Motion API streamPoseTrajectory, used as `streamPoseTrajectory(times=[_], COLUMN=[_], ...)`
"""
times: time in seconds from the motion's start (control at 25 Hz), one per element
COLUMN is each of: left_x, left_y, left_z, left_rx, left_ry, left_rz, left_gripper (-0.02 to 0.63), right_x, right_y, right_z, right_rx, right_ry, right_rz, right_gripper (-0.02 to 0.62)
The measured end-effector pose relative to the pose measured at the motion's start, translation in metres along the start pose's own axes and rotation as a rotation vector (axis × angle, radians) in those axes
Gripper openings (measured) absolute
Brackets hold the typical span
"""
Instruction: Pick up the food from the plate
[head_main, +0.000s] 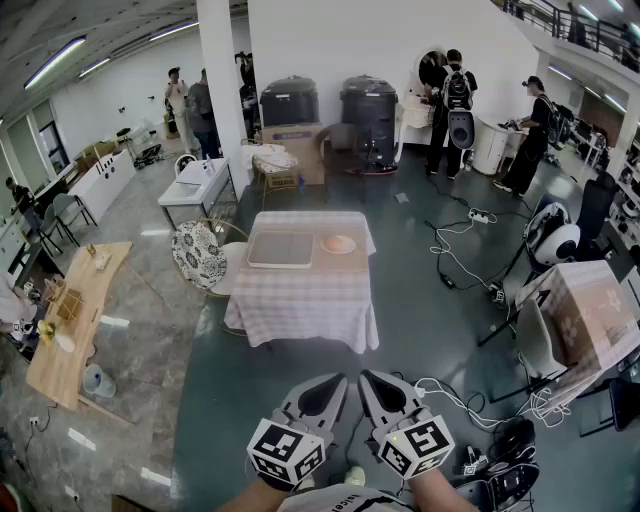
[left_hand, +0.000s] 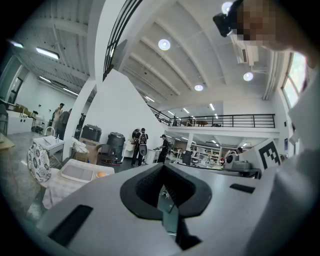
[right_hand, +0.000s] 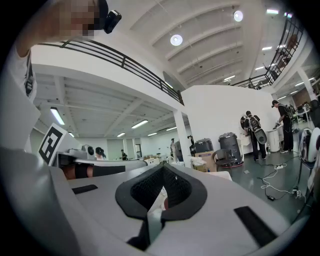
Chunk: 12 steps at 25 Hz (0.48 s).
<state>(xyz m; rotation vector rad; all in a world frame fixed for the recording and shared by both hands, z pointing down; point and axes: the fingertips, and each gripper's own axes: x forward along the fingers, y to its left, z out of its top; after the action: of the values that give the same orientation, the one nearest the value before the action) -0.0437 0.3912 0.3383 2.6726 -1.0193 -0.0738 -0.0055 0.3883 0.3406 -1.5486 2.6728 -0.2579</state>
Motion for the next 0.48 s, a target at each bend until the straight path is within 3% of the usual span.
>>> streamPoseTrajectory(times=[0.48], left_x=[0.0091], left_y=[-0.0023], left_z=[-0.0051], left_rx=[0.005], left_ry=[0.007], left_rz=[0.002], left_gripper=[0.005], right_x=[-0.0020], right_y=[-0.0035], right_z=[0.0022], right_rx=[0.034], right_ry=[-0.018], right_rz=[0.046], right_gripper=[0.014])
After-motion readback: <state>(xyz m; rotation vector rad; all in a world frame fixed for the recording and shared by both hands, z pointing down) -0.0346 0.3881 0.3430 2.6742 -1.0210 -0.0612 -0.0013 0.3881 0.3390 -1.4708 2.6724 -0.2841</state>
